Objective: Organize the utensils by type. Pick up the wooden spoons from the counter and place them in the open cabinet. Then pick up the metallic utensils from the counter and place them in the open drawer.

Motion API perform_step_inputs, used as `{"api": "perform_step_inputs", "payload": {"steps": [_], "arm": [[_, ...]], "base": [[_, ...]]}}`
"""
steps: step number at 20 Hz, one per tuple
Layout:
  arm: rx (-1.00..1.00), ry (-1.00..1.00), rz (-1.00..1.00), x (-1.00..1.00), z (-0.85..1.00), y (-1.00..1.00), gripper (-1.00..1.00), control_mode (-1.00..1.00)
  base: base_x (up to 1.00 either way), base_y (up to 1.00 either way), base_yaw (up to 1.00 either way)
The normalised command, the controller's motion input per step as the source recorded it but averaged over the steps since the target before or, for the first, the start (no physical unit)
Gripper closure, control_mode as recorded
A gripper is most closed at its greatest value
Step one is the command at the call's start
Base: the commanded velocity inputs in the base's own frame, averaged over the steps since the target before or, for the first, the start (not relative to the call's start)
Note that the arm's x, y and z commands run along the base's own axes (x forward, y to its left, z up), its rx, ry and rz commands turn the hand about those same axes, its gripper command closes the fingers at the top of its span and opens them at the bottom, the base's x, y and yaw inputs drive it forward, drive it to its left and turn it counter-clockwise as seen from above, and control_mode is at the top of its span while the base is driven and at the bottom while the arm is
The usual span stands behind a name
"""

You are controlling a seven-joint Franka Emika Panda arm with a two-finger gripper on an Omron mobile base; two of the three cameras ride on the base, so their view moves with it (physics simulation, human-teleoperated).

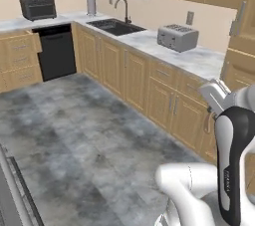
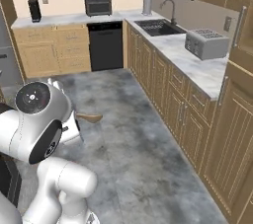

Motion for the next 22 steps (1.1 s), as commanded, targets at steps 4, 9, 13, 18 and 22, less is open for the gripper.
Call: {"api": "perform_step_inputs", "payload": {"steps": [4,9,13,18,22], "arm": [[0.0,0.0,0.0,0.0,0.0,0.0,1.0,1.0],[0.0,0.0,0.0,0.0,0.0,0.0,1.0,1.0],[0.0,0.0,0.0,0.0,0.0,0.0,1.0,1.0],[0.0,0.0,0.0,0.0,0.0,0.0,1.0,1.0],[0.0,0.0,0.0,0.0,0.0,0.0,1.0,1.0]], "base": [[0.78,0.21,-0.31],[0.84,0.33,-0.28],[0.83,0.35,-0.26],[0.9,0.3,-0.23],[0.88,0.28,-0.26]]}}
